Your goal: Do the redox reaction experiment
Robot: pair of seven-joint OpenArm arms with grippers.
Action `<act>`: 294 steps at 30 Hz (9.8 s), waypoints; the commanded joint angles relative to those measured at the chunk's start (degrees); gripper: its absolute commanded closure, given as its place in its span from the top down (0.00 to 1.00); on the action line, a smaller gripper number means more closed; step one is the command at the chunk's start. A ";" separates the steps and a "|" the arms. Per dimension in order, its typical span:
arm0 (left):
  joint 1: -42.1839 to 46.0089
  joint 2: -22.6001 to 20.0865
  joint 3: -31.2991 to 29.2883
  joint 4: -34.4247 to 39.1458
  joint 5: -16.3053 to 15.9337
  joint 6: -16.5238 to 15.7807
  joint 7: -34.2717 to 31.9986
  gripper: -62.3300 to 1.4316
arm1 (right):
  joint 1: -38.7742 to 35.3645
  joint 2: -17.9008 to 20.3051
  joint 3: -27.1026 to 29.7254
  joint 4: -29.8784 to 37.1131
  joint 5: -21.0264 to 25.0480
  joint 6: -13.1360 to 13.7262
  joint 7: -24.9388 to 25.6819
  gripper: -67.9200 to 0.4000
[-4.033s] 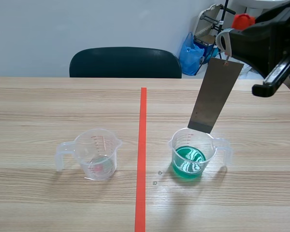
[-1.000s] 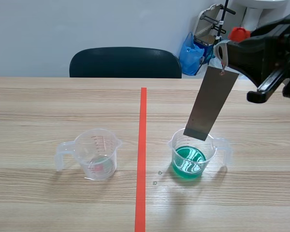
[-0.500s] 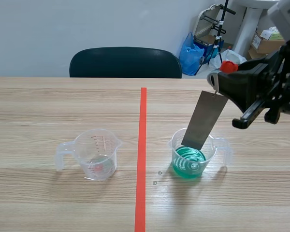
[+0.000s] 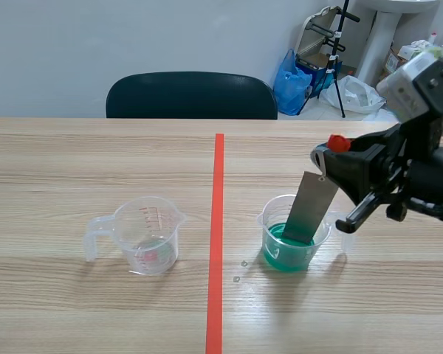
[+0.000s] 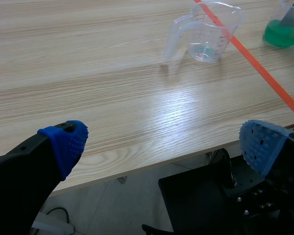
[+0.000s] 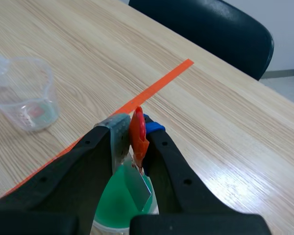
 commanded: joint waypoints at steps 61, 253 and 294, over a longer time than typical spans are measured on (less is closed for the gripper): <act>0.04 -0.02 0.11 0.76 -0.42 -0.11 -1.25 1.00 | 2.19 -0.74 -1.68 -2.86 0.17 -0.26 0.92 0.03; 0.04 0.00 0.11 0.76 -0.44 -0.15 -2.89 1.00 | 2.03 12.00 4.55 16.90 18.93 -0.70 -14.64 0.03; 0.04 0.00 0.11 0.76 -0.44 -0.15 -2.89 1.00 | 2.05 12.00 8.24 23.37 20.39 -1.60 -22.05 0.03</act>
